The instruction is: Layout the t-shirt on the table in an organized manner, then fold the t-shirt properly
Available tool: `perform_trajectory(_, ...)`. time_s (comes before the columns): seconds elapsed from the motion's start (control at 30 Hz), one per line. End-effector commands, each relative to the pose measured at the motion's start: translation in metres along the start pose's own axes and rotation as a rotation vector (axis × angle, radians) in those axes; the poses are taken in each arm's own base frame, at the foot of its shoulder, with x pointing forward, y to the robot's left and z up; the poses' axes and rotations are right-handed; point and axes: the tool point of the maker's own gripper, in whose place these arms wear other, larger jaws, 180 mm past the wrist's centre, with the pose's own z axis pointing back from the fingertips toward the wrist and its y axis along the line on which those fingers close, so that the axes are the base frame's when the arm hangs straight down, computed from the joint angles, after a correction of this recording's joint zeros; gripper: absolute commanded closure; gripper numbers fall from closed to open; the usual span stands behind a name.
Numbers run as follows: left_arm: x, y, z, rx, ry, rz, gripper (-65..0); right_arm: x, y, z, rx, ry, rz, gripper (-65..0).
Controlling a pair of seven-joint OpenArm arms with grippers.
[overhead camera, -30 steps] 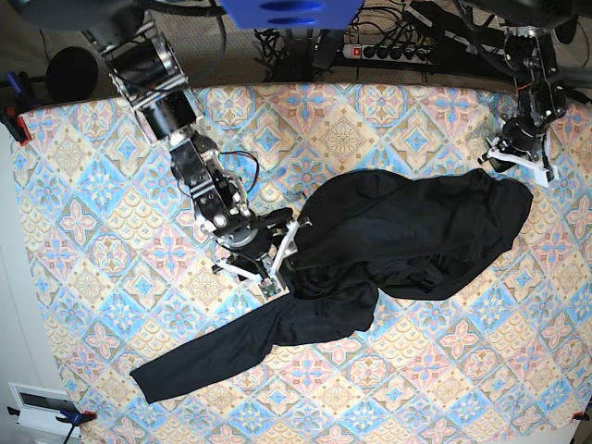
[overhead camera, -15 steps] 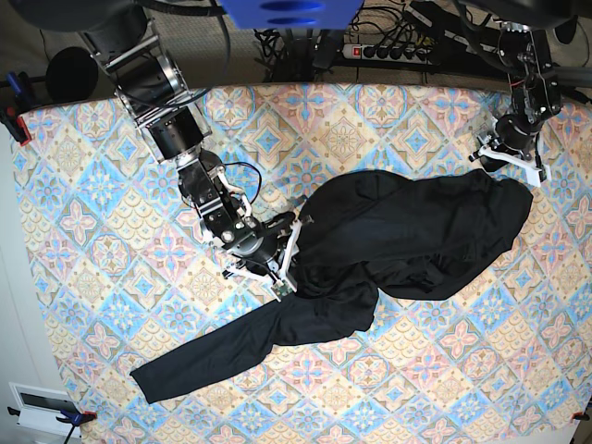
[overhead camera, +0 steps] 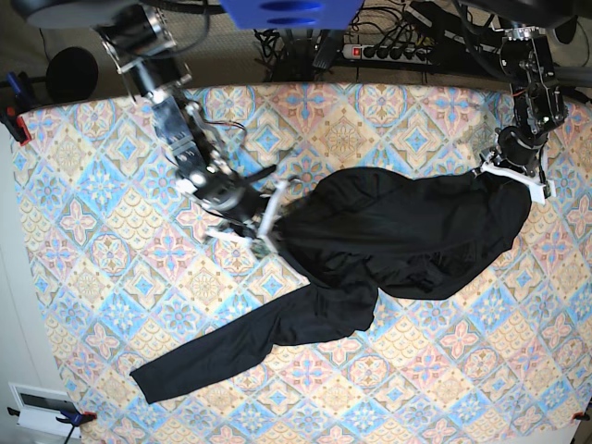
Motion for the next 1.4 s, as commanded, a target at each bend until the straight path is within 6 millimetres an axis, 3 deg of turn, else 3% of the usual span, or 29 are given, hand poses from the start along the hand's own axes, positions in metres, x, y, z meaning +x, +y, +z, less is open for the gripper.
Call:
perform_trajectory(0.0, 0.021, -0.009, 0.008, -0.023, -0.061, -0.035, -17.7, 0.014, 0.010, 0.011, 0.030, -0.066, -0.008, 0.0)
perform_trajectory(0.07, 0.030, -0.024, 0.014, -0.053, -0.094, -0.067, -17.7, 0.010, 0.011, 0.027, 0.018, -0.082, -0.018, 0.0)
perform_trajectory(0.17, 0.030, -0.047, 0.015, -0.104, -0.093, -0.114, -17.7, -0.001, 0.011, 0.048, 0.000, -0.087, -0.051, 0.0)
perform_trajectory(0.27, 0.037, -0.063, 0.009, -0.130, -0.105, -0.139, -17.7, -0.015, 0.010, 0.059, -0.020, -0.071, -0.085, 0.0)
perform_trajectory(0.37, 0.030, -0.071, 0.001, -0.116, -0.089, -0.206, -18.0, -0.029, 0.000, 0.066, -0.055, -0.034, -0.112, 0.0)
perform_trajectory(0.47, 0.013, -0.080, -0.015, -0.101, -0.039, -0.294, -18.0, -0.039, -0.006, 0.068, -0.071, 0.016, -0.121, 0.0)
perform_trajectory(0.6, -0.025, -0.079, -0.032, -0.075, 0.062, -0.389, -17.0, -0.041, -0.006, 0.069, -0.070, 0.028, -0.120, -1.6)
perform_trajectory(0.77, -0.056, -0.073, -0.025, -0.093, 0.131, -0.428, -1.2, -0.033, -0.008, 0.069, -0.076, 0.007, -0.115, -14.6)
perform_trajectory(0.87, -0.075, -0.062, -0.019, -0.089, 0.175, -0.433, 0.0, -0.017, -0.015, 0.065, -0.084, -0.028, -0.096, -21.7)
perform_trajectory(1.0, -0.091, -0.053, -0.002, -0.082, 0.201, -0.435, 0.0, 0.019, -0.004, 0.054, -0.040, -0.095, -0.028, -27.2)
perform_trajectory(1.13, -0.107, -0.057, 0.017, -0.104, 0.220, -0.451, 0.0, 0.021, 0.005, 0.033, 0.001, -0.094, -0.006, -28.3)
perform_trajectory(1.27, -0.114, -0.054, 0.021, -0.103, 0.236, -0.450, 0.0, 0.031, 0.022, 0.005, 0.055, -0.083, 0.007, -28.4)
perform_trajectory(1.37, -0.120, -0.053, 0.024, -0.102, 0.249, -0.445, 0.0, 0.030, 0.023, -0.015, 0.071, -0.042, 0.041, -28.4)
